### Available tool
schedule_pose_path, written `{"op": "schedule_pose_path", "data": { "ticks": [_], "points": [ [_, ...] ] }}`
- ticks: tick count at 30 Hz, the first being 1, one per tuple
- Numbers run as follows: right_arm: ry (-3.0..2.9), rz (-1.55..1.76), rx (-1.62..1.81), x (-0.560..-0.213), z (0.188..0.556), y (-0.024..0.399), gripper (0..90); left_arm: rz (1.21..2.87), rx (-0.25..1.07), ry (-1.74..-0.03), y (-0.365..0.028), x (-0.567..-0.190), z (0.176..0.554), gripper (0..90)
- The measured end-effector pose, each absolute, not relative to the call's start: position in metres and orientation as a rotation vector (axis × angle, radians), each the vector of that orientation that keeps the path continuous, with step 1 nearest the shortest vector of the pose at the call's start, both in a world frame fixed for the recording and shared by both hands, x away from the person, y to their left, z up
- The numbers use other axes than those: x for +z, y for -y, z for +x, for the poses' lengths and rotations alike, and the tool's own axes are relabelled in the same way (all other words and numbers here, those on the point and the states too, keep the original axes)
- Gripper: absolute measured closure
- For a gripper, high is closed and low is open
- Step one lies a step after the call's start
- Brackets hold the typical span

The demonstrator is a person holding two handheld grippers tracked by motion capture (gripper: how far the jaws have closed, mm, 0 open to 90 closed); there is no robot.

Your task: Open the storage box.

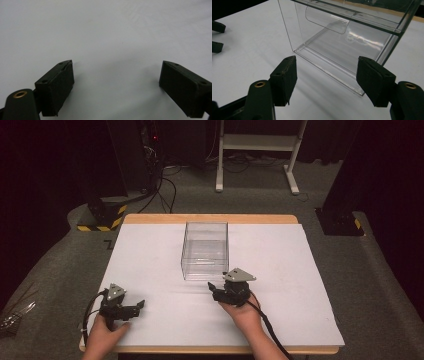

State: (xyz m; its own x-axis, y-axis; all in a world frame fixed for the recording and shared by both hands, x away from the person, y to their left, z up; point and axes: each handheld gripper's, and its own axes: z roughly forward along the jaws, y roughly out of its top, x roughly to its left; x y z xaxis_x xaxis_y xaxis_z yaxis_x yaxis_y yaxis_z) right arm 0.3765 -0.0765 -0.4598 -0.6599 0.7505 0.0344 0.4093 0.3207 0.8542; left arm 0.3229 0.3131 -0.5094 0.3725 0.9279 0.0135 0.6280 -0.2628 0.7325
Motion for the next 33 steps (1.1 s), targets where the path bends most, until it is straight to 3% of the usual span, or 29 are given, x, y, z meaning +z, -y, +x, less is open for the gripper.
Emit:
{"op": "schedule_pose_path", "data": {
  "ticks": [14, 22, 29, 33],
  "points": [
    [-2.207, 1.058, 1.339, -0.452, 0.395, 0.066, 37.3, 1.991, 0.599, -1.339, -0.313, -0.509, 0.323, 12.7],
    [-2.217, 1.072, 1.399, -0.458, 0.407, 0.064, 46.1, 1.991, 0.6, -1.339, -0.313, -0.509, 0.323, 12.7],
    [-2.196, 1.064, 1.475, -0.46, 0.415, 0.067, 48.7, 1.99, 0.6, -1.339, -0.313, -0.509, 0.323, 12.7],
    [-2.181, 1.076, 1.492, -0.462, 0.417, 0.068, 55.9, 1.99, 0.6, -1.339, -0.313, -0.509, 0.323, 12.7]
  ]
}}
